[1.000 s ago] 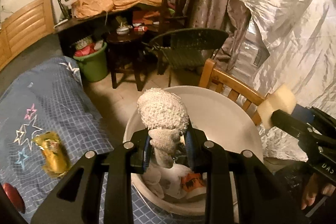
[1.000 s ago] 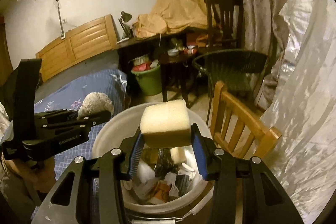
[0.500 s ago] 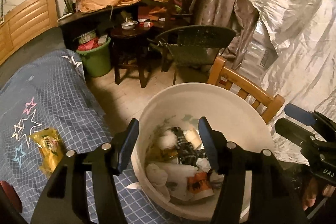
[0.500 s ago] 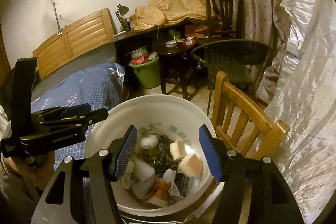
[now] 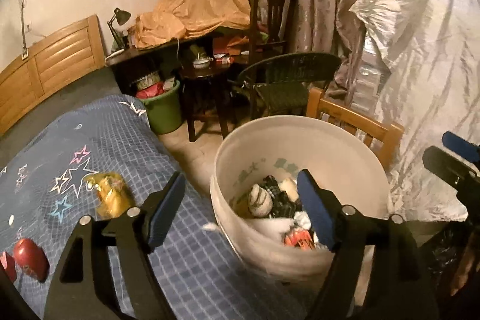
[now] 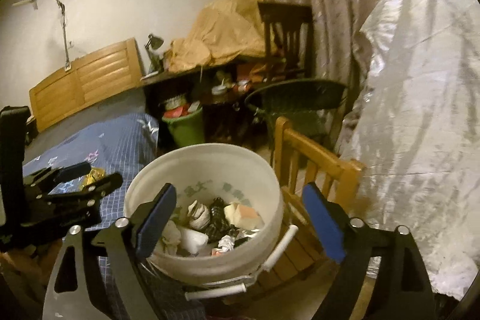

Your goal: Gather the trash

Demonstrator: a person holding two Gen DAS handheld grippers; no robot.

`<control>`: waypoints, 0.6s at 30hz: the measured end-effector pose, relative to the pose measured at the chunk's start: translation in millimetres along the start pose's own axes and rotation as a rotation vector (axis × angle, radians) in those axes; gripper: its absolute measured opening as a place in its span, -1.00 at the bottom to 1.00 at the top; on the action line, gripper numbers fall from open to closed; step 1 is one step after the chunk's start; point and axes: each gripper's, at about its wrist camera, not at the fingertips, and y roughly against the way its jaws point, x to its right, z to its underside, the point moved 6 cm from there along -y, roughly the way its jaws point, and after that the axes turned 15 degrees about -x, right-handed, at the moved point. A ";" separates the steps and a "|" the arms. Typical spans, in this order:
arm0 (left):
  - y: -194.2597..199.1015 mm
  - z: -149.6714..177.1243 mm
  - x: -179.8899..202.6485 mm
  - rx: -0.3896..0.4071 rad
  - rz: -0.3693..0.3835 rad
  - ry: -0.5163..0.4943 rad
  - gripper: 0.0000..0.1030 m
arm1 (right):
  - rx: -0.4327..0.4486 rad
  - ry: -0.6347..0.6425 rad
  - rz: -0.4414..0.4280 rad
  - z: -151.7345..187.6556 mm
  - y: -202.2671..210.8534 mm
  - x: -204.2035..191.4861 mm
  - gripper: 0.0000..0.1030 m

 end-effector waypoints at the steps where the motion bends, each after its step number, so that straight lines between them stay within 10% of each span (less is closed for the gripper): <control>1: 4.1 4.3 1.3 -0.003 0.004 -0.004 0.50 | 0.003 0.001 0.017 4.5 4.6 0.3 0.82; 18: 26.9 22.1 28.7 -0.028 0.095 -0.057 0.75 | -0.078 -0.062 0.119 36.5 42.2 26.5 0.90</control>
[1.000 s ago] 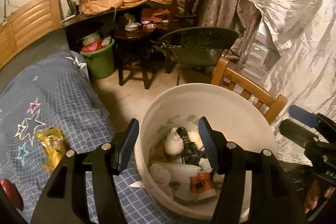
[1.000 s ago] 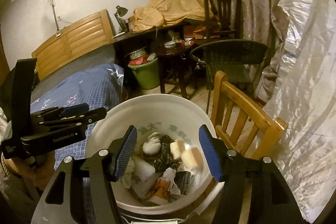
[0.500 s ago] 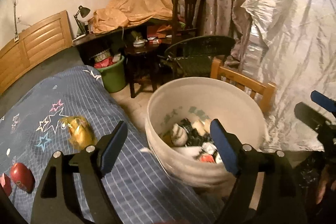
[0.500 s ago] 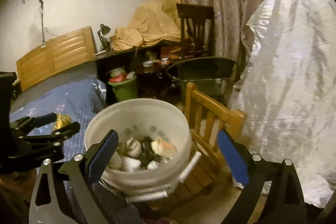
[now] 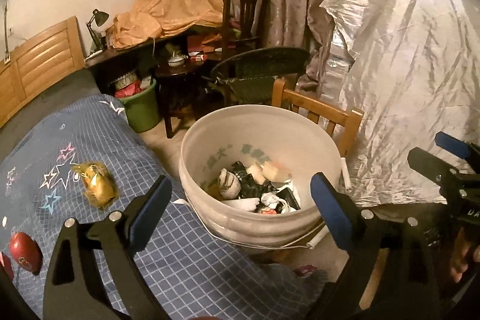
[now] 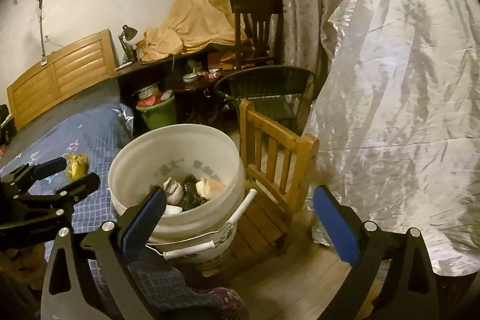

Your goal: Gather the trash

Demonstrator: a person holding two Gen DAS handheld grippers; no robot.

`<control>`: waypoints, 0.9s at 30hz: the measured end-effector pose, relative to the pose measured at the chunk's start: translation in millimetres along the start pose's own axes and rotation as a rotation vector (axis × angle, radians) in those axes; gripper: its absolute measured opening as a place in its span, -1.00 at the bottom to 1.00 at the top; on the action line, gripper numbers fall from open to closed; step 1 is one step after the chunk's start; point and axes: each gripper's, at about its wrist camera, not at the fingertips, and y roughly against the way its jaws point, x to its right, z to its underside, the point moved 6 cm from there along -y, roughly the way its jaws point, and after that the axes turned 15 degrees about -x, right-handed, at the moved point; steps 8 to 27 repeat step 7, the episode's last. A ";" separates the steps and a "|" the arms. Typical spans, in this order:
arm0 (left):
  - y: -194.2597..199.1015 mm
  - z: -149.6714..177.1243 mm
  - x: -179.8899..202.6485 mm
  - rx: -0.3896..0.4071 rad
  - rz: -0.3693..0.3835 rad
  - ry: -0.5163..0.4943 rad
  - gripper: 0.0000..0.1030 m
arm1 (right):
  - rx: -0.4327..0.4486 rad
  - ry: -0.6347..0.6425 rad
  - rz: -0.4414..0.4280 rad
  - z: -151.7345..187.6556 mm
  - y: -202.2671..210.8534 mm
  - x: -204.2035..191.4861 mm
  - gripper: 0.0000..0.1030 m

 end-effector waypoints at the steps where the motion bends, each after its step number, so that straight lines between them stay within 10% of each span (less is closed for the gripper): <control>1: -0.5 -0.2 -0.6 -0.010 -0.010 0.008 0.75 | 0.000 -0.003 0.000 0.0 0.7 0.5 0.90; 27: 1.5 2.1 -5.3 -0.028 -0.007 0.028 0.75 | -0.019 0.001 -0.001 3.4 -2.0 -2.0 0.90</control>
